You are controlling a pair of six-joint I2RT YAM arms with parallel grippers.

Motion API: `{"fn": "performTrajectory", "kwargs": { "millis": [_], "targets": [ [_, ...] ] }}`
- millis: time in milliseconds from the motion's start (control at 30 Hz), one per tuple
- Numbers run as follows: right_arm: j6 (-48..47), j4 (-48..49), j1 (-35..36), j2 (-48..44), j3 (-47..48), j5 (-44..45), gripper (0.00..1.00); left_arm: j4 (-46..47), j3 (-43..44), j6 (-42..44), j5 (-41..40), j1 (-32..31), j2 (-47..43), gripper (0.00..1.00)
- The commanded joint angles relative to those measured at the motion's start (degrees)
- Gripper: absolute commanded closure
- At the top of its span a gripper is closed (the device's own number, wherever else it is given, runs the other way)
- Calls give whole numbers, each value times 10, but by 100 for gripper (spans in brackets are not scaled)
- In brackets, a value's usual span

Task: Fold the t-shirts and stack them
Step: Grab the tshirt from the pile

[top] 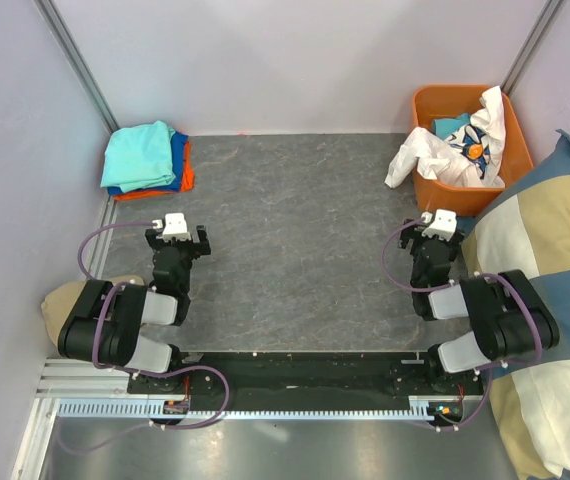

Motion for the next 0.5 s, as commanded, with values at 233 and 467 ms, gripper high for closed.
{"fn": "performTrajectory", "kwargs": {
  "millis": [233,467],
  "targets": [
    [88,-437,4,-174,257,51,2,8,13,-26,-25,4,-13,0],
    [113,-664,3,-128,443,6,2,-201,86,6,32,0,-105,0]
  ]
}}
